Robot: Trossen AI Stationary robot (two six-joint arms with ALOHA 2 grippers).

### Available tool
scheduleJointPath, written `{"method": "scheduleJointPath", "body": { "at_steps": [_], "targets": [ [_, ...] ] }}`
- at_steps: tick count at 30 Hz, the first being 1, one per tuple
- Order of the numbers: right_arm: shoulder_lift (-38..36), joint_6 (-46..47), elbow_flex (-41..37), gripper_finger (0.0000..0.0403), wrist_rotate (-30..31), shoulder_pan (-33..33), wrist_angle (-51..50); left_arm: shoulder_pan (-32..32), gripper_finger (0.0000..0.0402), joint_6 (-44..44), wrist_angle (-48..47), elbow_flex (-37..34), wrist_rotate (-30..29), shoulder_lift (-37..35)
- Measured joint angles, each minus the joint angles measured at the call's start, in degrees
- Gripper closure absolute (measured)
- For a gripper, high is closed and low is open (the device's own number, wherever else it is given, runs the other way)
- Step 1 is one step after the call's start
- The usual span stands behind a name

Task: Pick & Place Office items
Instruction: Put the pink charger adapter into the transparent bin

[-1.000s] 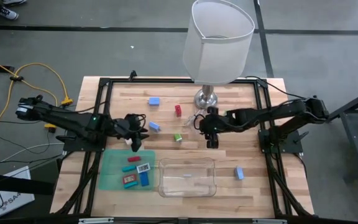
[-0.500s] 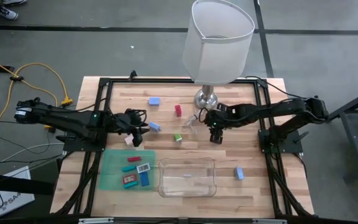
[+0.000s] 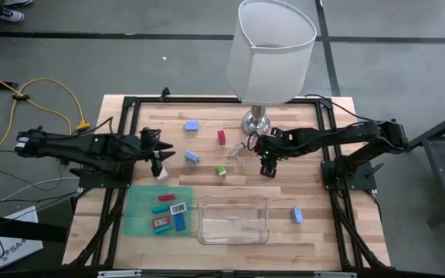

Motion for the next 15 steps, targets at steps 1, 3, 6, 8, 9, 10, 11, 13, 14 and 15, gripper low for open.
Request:
{"method": "scheduleJointPath", "body": {
  "at_steps": [1,3,6,8,9,10,11,13,14,15],
  "targets": [
    [0.00,0.01,0.00,0.0223,-0.12,0.00,-0.01,0.01,0.0270,0.00,-0.52,0.00,-1.03,-0.39],
    [0.00,0.33,0.00,0.0223,-0.23,0.00,-0.10,0.04,0.0270,-0.02,-1.07,-0.02,-3.05,-0.55],
    [0.00,1.58,0.00,0.0223,-0.30,0.00,-0.82,0.07,0.0270,-0.04,-1.31,-0.02,-3.80,-0.02],
    [0.00,2.20,0.00,0.0223,-0.28,0.00,-1.89,0.07,0.0270,-0.17,-0.85,-0.02,-3.84,0.50],
    [0.00,2.39,0.00,0.0223,-0.30,0.00,-2.62,0.07,0.0270,-0.45,-0.56,-0.04,-3.85,0.82],
    [0.00,2.51,0.00,0.0223,-0.29,0.00,-3.46,0.07,0.0270,-0.55,0.24,-0.04,-3.85,1.25],
    [0.00,2.54,0.00,0.0223,-0.32,0.00,-4.36,0.07,0.0270,-0.57,1.32,-0.04,-3.88,1.71],
    [0.00,2.54,0.00,0.0223,-0.31,-0.10,-5.86,0.07,0.0270,-0.63,2.53,-0.04,-3.90,2.87],
    [-0.01,2.54,0.00,0.0223,-0.35,-0.27,-6.32,0.10,0.0270,-0.63,3.28,-0.04,-3.90,3.52],
    [-0.01,2.60,0.01,0.0223,-0.57,-0.38,-6.69,0.28,0.0270,-0.63,3.73,0.05,-3.90,4.21]
  ]
}}
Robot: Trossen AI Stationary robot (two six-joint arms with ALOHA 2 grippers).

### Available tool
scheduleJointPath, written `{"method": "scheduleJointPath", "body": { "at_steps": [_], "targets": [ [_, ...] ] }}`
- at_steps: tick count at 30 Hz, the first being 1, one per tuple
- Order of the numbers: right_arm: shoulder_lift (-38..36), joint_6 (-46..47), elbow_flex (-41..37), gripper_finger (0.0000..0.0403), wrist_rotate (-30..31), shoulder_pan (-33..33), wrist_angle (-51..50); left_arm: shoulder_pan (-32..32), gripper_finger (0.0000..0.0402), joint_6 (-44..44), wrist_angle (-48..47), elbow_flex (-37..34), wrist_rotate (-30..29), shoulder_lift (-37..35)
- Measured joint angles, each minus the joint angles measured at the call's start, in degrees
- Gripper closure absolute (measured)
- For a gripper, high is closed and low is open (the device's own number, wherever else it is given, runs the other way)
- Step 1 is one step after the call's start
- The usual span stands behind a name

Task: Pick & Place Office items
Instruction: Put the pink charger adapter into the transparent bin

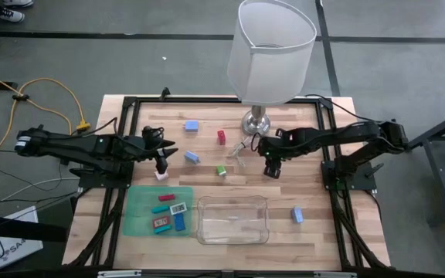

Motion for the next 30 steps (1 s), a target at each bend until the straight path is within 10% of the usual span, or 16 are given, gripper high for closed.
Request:
{"method": "scheduleJointPath", "body": {
  "at_steps": [30],
  "targets": [
    [-0.03,-9.27,-3.99,0.0223,-6.86,-16.54,1.50,5.82,0.0270,-1.07,1.37,0.43,6.49,3.49]
  ]
}}
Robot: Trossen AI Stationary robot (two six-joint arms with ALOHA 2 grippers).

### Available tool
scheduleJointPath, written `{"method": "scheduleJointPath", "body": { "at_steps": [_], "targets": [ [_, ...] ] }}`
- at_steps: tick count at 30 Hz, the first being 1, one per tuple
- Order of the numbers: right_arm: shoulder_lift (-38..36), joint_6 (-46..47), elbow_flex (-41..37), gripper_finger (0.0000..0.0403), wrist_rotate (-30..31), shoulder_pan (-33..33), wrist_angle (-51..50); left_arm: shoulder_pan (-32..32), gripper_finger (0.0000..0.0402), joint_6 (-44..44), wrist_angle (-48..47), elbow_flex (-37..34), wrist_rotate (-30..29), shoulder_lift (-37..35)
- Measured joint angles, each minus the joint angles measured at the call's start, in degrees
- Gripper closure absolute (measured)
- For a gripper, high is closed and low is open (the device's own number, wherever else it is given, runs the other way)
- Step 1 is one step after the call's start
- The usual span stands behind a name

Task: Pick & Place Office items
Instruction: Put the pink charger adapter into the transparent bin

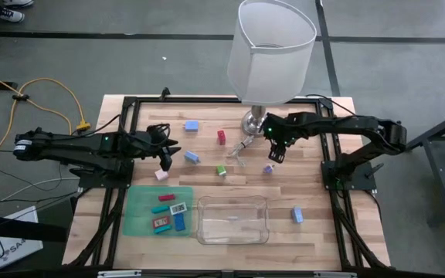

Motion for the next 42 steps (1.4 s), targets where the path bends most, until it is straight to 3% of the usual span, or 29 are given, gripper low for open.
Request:
{"method": "scheduleJointPath", "body": {
  "at_steps": [18,22,26,31,37,42],
  "targets": [
    [0.00,0.79,0.00,0.0223,-0.32,0.60,9.41,0.00,0.0270,0.02,-0.02,0.00,2.60,0.00],
    [0.00,-0.68,0.00,0.0223,-5.80,1.02,8.28,0.00,0.0270,0.02,-0.02,0.02,2.60,0.00],
    [0.00,-9.26,0.00,0.0223,-11.88,4.85,7.07,0.00,0.0270,0.02,-0.02,0.02,2.60,0.00],
    [0.00,-10.10,0.00,0.0223,-13.28,12.59,9.35,0.00,0.0270,0.02,-0.02,0.02,2.58,0.00],
    [0.00,-11.41,0.00,0.0223,-13.09,19.02,13.57,0.00,0.0270,0.02,-0.02,0.02,2.58,0.00],
    [0.00,-11.82,0.00,0.0223,-8.90,20.64,16.74,0.00,0.0270,0.02,0.00,0.02,2.58,0.00]
  ]
}}
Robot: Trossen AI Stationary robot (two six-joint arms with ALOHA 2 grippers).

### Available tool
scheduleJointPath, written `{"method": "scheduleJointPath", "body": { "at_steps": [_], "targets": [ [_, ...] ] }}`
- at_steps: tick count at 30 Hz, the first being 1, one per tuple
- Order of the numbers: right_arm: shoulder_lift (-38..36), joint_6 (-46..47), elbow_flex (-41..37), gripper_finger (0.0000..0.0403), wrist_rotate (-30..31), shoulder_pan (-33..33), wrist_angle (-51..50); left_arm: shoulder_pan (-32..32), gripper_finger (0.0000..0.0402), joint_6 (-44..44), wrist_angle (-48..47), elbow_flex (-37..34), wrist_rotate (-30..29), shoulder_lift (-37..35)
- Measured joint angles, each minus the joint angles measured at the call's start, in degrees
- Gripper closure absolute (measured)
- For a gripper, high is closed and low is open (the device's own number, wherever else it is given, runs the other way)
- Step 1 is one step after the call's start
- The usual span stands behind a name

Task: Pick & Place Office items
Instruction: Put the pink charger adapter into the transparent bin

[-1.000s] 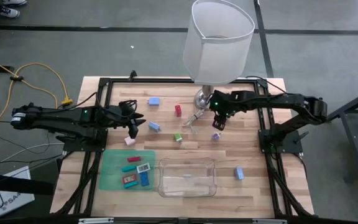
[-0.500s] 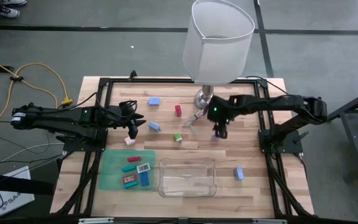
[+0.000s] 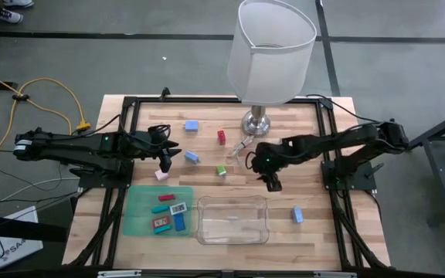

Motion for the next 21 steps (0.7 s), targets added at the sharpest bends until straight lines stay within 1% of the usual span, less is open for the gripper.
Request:
{"method": "scheduleJointPath", "body": {
  "at_steps": [3,9,15,21],
  "targets": [
    [0.00,0.04,0.00,0.0223,1.73,-0.09,0.60,0.00,0.0270,0.00,0.00,0.00,-0.01,0.00],
    [0.00,0.09,0.00,0.0223,1.71,-0.33,0.84,0.00,0.0270,-0.32,-0.02,0.00,0.34,0.00],
    [0.00,0.15,-0.02,0.0223,1.68,-0.31,3.59,-0.30,0.0270,-2.42,-0.65,0.00,6.99,0.01],
    [0.00,0.17,0.00,0.0223,1.67,-0.33,8.29,-2.41,0.0270,-2.40,-2.71,0.02,8.09,0.64]
  ]
}}
